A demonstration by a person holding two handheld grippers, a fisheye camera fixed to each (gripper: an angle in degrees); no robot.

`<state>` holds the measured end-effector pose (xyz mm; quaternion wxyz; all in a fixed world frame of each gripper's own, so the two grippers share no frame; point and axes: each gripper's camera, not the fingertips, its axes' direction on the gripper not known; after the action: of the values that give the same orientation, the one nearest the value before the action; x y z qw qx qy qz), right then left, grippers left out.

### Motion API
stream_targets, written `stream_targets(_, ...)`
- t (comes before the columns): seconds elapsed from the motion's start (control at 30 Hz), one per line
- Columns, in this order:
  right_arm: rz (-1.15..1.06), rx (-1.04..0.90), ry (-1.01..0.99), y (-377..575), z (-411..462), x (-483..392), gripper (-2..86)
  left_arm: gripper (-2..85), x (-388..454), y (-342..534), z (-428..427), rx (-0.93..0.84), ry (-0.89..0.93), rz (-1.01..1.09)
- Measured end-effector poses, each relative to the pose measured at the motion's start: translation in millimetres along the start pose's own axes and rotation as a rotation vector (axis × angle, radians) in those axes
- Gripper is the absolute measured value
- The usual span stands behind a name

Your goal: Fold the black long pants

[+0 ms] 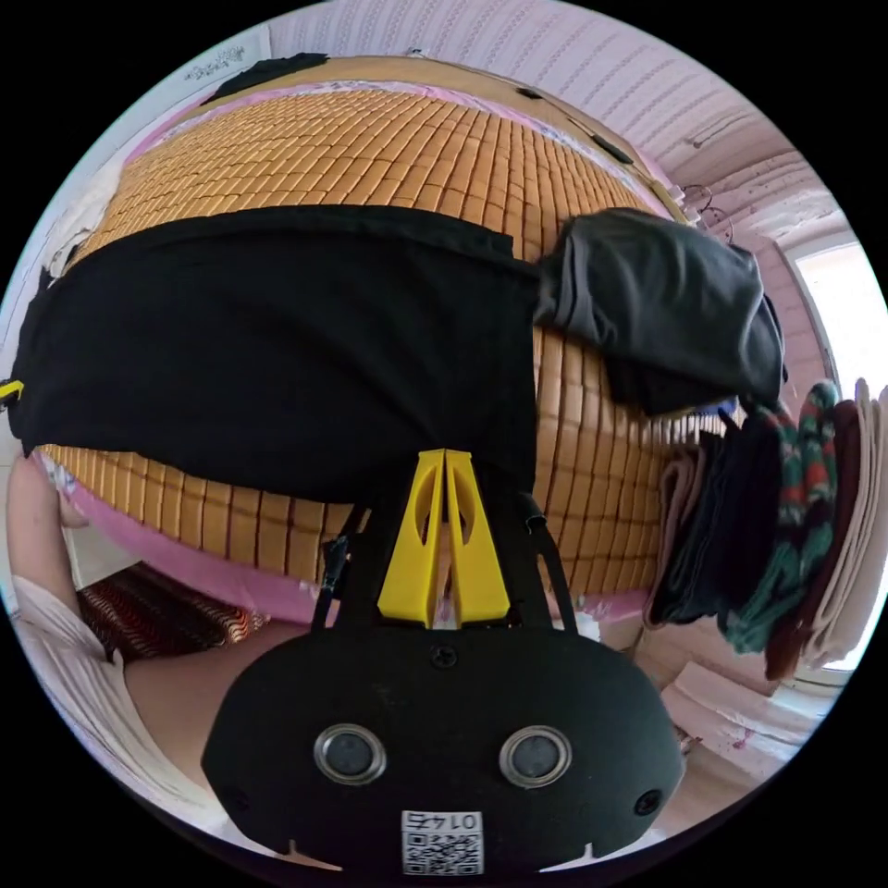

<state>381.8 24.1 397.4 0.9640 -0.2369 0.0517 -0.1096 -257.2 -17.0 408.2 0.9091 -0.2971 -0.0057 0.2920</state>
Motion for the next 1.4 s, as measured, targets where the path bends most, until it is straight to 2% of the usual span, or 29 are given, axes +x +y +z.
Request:
stream_targets(0.17, 0.053, -0.015, -0.004, 54.2, -7.7, 4.3, -0.8, -0.9, -1.1, 18.2, -12.0, 0.044, 0.103, -0.082)
stream_targets(0.23, 0.090, 0.068, -0.036, 55.9, -25.7, 17.9, -0.5, -0.8, -3.9, 22.3, -36.1, 0.074, 0.100, -0.140)
stream_targets(0.3, 0.127, 0.157, -0.066, 49.7, -39.3, 31.6, 0.2, -0.7, 6.2, 19.7, -69.7, 0.114, 0.042, -0.113)
stream_targets(0.37, 0.191, 0.197, -0.093, 36.0, -44.0, 48.6, 2.8, -0.6, 30.7, 9.1, -107.2, 0.159, -0.055, -0.016)
stream_targets(0.43, 0.255, 0.198, -0.152, 13.7, -38.7, 70.1, 7.8, -0.3, 78.9, -19.9, -151.9, 0.228, -0.138, 0.177)
stream_targets(0.53, 0.299, 0.192, -0.208, -4.5, -21.5, 87.8, 10.8, 1.2, 146.1, -69.9, -193.7, 0.379, -0.106, 0.392)
stream_targets(0.6, 0.290, 0.165, -0.221, -7.2, -11.7, 93.7, 9.2, 3.1, 183.7, -108.6, -204.5, 0.412, -0.026, 0.495)
stream_targets(0.7, 0.272, 0.217, -0.258, 8.6, -14.6, 100.8, 1.5, 6.4, 243.1, -175.0, -206.3, 0.422, 0.071, 0.626)
stream_targets(0.83, 0.232, 0.342, -0.265, 49.7, -42.5, 105.4, -0.4, 9.0, 317.9, -245.4, -192.7, 0.400, -0.008, 0.759)
stream_targets(0.9, 0.203, 0.394, -0.254, 67.0, -58.2, 107.2, -0.5, 8.5, 334.9, -268.6, -178.9, 0.344, -0.049, 0.748)
stream_targets(0.97, 0.168, 0.443, -0.257, 80.9, -73.5, 110.1, -0.5, 5.8, 341.1, -282.6, -168.0, 0.279, -0.016, 0.729)
stream_targets(1.0, 0.151, 0.468, -0.250, 87.5, -82.9, 112.7, -0.5, 2.4, 338.6, -283.9, -170.6, 0.283, 0.060, 0.733)
stream_targets(1.17, 0.050, 0.498, -0.228, 84.4, -116.0, 121.0, -0.1, -0.6, 320.4, -261.1, -199.8, 0.341, 0.078, 0.698)
stream_targets(1.3, 0.107, 0.340, -0.300, 36.9, -80.2, 148.8, 1.4, -0.4, 299.5, -259.5, -227.4, 0.391, 0.088, 0.613)
stream_targets(1.4, 0.229, 0.183, -0.358, 26.2, -26.3, 166.1, 4.0, 1.3, 301.8, -287.7, -196.4, 0.278, 0.025, 0.538)
